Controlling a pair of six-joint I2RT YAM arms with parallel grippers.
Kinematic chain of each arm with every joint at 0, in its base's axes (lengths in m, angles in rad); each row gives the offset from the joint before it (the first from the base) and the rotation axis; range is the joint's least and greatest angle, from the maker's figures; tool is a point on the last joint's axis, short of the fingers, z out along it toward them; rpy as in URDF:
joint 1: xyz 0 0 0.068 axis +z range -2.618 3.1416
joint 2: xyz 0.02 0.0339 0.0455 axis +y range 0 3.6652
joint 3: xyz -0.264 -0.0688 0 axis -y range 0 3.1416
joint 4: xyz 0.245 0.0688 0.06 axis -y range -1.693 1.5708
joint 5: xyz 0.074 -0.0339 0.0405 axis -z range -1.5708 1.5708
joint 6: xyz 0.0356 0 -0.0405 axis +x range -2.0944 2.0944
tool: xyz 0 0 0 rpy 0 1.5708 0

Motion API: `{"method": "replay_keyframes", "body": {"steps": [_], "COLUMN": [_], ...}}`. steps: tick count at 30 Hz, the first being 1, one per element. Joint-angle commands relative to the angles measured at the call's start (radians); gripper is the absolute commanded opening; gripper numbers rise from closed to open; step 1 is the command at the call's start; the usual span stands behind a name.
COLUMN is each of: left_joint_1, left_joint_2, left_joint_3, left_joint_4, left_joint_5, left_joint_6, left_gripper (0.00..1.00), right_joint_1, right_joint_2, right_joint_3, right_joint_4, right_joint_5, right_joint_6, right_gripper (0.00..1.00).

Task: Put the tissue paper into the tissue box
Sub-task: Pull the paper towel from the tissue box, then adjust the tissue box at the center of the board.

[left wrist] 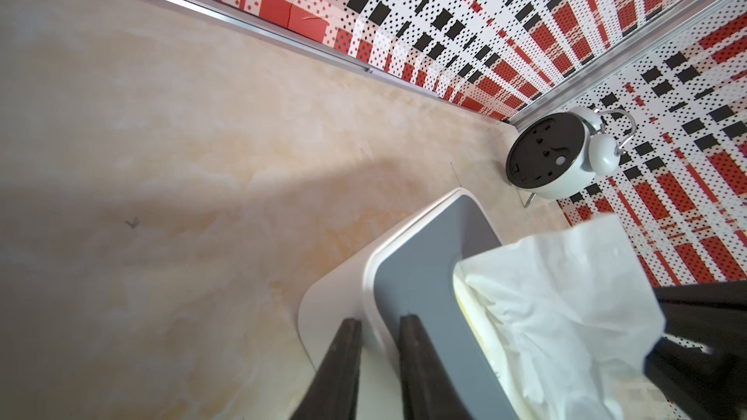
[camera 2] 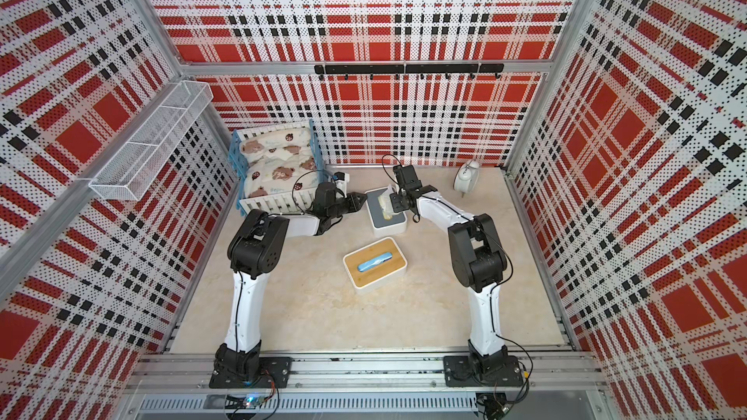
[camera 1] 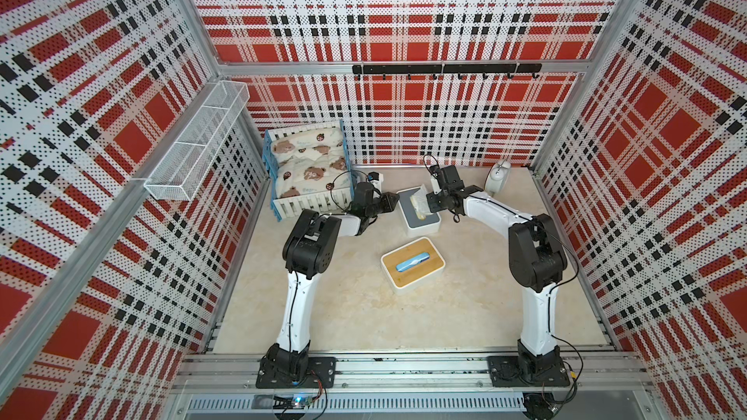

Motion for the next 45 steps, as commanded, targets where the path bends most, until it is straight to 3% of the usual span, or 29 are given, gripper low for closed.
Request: {"method": "replay_keyframes", "body": {"steps": [1, 9, 14, 21, 26, 32, 38, 45], "left_joint_1": [-0.006, 0.005, 0.006, -0.102, -0.165, -0.169, -0.203, -0.289], "left_joint_2": [0.002, -0.246, -0.434, -0.618, -0.58, -0.493, -0.483, -0.505], "left_joint_3": [-0.003, -0.171, -0.326, -0.51, -0.557, -0.493, -0.465, -0.49], "left_joint_4": [-0.028, -0.017, -0.109, -0.26, -0.231, -0.276, -0.342, -0.369], "left_joint_5": [-0.022, -0.068, -0.072, -0.189, -0.237, -0.24, -0.236, -0.222], "left_joint_6": [0.02, 0.044, 0.069, 0.123, 0.098, 0.093, 0.092, 0.066], "left_gripper": [0.22, 0.23, 0.26, 0.28, 0.28, 0.27, 0.25, 0.23], "right_joint_1": [0.007, 0.007, 0.01, 0.073, 0.113, 0.126, 0.128, 0.126], "right_joint_2": [-0.15, -0.416, -0.582, -0.702, -0.743, -0.738, -0.59, -0.466], "right_joint_3": [-0.03, -0.207, -0.432, -0.665, -0.799, -0.866, -0.83, -0.701], "right_joint_4": [0.068, -0.035, -0.065, -0.072, -0.026, 0.026, 0.044, -0.008], "right_joint_5": [-0.098, -0.165, -0.223, -0.286, -0.332, -0.393, -0.419, -0.301], "right_joint_6": [0.032, 0.07, 0.136, 0.228, 0.288, 0.323, 0.297, 0.245], "right_gripper": [0.13, 0.22, 0.32, 0.37, 0.35, 0.32, 0.34, 0.37]}}
